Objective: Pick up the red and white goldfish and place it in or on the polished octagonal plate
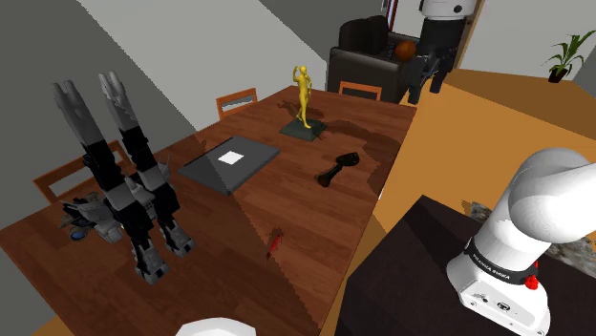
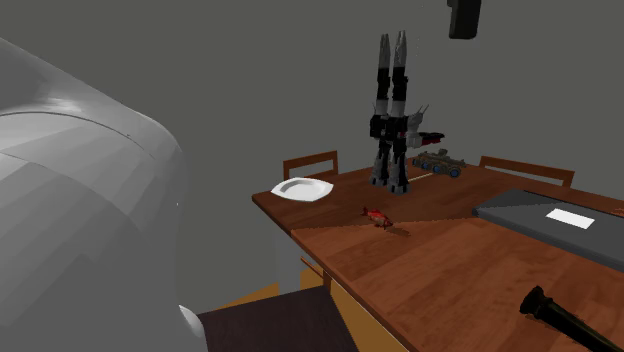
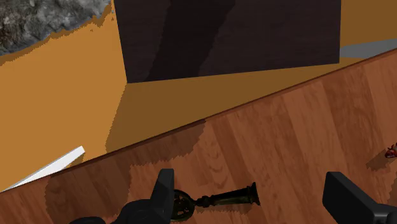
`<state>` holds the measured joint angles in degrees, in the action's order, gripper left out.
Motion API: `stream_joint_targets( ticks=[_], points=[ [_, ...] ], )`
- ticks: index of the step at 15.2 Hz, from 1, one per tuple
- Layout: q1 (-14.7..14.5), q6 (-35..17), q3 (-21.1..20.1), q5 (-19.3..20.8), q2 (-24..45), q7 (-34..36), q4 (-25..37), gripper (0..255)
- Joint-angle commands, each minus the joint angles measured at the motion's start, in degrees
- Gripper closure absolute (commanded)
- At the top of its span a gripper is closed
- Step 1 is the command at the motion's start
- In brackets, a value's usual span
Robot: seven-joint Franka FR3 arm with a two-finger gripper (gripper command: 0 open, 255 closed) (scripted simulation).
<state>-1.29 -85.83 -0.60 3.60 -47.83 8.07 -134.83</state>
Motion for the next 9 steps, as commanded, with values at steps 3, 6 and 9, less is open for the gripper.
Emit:
stream_joint_targets(
  ticks=[3,6,9],
  points=[
    [0.13,-1.98,-2.35,-2.12,-1.03,4.47,-3.07,0],
    [0.11,-5.25,-6.07,-5.51,-1.84,11.17,-7.09,0],
    [-0.05,-8.95,-10.06,-9.05,-1.64,17.82,-10.36,0]
  ],
)
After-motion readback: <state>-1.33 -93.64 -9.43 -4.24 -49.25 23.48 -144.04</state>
